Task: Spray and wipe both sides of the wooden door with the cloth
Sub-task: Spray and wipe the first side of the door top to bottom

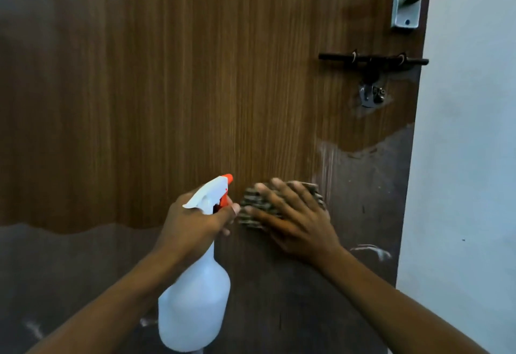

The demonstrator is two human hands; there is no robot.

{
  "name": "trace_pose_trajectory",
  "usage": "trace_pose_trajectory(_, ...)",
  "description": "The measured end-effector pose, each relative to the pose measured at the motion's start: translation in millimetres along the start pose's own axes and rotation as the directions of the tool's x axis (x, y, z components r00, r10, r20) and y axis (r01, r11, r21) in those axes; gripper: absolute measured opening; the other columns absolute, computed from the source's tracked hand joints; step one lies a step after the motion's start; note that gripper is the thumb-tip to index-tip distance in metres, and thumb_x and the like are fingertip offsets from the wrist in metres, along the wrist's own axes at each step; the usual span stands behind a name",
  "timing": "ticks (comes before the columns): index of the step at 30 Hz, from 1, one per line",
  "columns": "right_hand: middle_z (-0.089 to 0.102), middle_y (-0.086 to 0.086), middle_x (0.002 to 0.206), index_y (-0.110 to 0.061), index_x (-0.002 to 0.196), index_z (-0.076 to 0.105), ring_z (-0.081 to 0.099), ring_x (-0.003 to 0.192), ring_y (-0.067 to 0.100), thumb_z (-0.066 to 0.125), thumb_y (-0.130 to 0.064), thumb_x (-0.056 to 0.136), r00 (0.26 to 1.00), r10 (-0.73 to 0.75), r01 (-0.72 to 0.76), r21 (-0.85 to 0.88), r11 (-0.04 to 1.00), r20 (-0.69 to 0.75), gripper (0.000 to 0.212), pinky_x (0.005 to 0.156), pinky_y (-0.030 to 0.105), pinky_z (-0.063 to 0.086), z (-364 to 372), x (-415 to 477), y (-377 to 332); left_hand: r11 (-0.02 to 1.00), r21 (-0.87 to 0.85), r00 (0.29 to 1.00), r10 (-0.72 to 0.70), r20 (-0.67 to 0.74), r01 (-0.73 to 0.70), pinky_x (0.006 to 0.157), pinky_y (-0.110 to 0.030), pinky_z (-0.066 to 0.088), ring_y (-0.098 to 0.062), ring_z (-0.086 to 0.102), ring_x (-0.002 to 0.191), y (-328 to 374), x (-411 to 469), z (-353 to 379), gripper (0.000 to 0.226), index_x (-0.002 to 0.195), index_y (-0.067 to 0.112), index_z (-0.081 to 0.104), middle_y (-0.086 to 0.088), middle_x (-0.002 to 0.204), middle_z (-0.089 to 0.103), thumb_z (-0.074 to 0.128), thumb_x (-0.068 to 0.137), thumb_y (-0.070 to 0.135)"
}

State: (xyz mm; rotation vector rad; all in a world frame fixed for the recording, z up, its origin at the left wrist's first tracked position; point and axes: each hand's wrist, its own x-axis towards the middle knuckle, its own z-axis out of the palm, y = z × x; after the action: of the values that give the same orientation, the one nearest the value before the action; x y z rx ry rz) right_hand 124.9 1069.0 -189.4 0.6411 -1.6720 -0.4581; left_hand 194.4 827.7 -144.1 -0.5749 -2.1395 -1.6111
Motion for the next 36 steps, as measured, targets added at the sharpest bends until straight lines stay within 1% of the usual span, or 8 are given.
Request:
trace_pose_trajectory(3,0.031,0.011,0.161,-0.032,0.151,0.041,0.026,0.150,0.035,0.056,-0.041,0.098,0.944,0.329,-0.331,-0.056,0.942,-0.041,0.056,0.119,0.059,0.022,-15.4,-23.9,51.0,0.999,-0.031,0.999,-0.044,-0.012,0.044,0.066,-0.019,0.052,-0.018,0.067,0.080,-2.1,1.4,14.5,0.045,0.121,0.026,0.053,0.002,0.095,0.068,0.069,0.079,0.033)
trace_pose_trajectory(7,0.025,0.009,0.164,-0.031,0.153,0.040,0.020,0.152,0.033,0.040,-0.046,0.104,0.721,0.668,-0.684,-0.033,0.729,-0.186,0.050,0.121,0.055,0.016,-24.1,38.2,95.0,0.999,-0.033,1.000,-0.023,0.018,0.024,0.063,-0.015,0.045,-0.016,0.064,0.083,7.5,9.1,41.3,0.040,0.116,0.029,0.051,0.004,0.101,0.065,0.068,0.079,0.033)
trace_pose_trajectory(12,0.036,0.011,0.159,-0.030,0.148,0.047,0.029,0.149,0.034,0.051,-0.042,0.102,0.966,0.246,-0.249,-0.034,0.968,-0.079,0.047,0.119,0.055,0.025,-10.8,19.5,59.6,0.997,-0.064,0.997,0.046,0.068,-0.042,0.061,-0.006,0.043,-0.006,0.063,0.081,28.6,10.2,79.5,0.042,0.118,0.037,0.047,0.014,0.100,0.063,0.067,0.082,0.029)
trace_pose_trajectory(15,0.033,0.009,0.160,-0.033,0.151,0.040,0.027,0.150,0.033,0.056,-0.039,0.100,0.955,0.295,-0.297,-0.089,0.951,-0.036,0.054,0.119,0.057,0.023,-21.5,-51.7,77.0,0.995,-0.073,0.991,0.075,0.114,-0.067,0.056,-0.003,0.046,-0.002,0.065,0.075,33.2,4.8,97.2,0.044,0.120,0.037,0.048,0.013,0.099,0.064,0.067,0.082,0.028)
trace_pose_trajectory(21,0.008,0.002,0.169,-0.038,0.157,0.021,0.009,0.154,0.027,0.027,-0.046,0.106,0.521,0.847,-0.848,0.045,0.528,-0.109,0.052,0.122,0.052,0.019,-49.0,-14.7,161.8,0.997,-0.075,0.990,0.013,0.138,-0.003,0.060,-0.005,0.041,-0.010,0.060,0.092,32.4,-2.1,127.1,0.044,0.114,0.039,0.042,0.013,0.116,0.056,0.068,0.079,0.034)
trace_pose_trajectory(26,0.021,0.009,0.164,-0.028,0.154,0.036,0.018,0.152,0.034,0.037,-0.043,0.106,0.851,0.522,-0.525,-0.100,0.846,-0.050,0.051,0.122,0.053,0.018,-28.7,-30.3,112.5,0.994,-0.086,0.984,-0.046,0.173,0.061,0.062,0.001,0.037,-0.002,0.053,0.087,21.8,-20.4,140.6,0.038,0.106,0.043,0.043,0.021,0.107,0.048,0.067,0.080,0.032)
trace_pose_trajectory(29,0.031,0.013,0.161,-0.025,0.152,0.041,0.026,0.149,0.037,0.053,-0.035,0.102,0.917,0.399,-0.397,-0.111,0.911,-0.002,0.052,0.116,0.060,0.028,-24.7,-124.0,74.3,0.973,-0.101,0.962,-0.187,0.198,0.210,0.076,-0.011,0.042,-0.007,0.053,0.093,5.2,-38.9,146.5,0.044,0.114,0.034,0.041,0.014,0.112,0.051,0.068,0.080,0.031)
trace_pose_trajectory(36,0.004,-0.007,0.168,-0.026,0.161,0.008,0.007,0.155,0.018,0.019,-0.047,0.106,0.479,0.878,-0.858,0.223,0.464,0.016,0.059,0.115,0.055,0.036,-23.5,-158.5,72.7,0.933,0.072,0.909,-0.359,0.211,0.351,0.109,-0.028,0.032,-0.018,0.039,0.132,-21.9,-67.7,148.9,0.052,0.129,0.029,0.034,0.004,0.139,0.040,0.061,0.086,0.036)
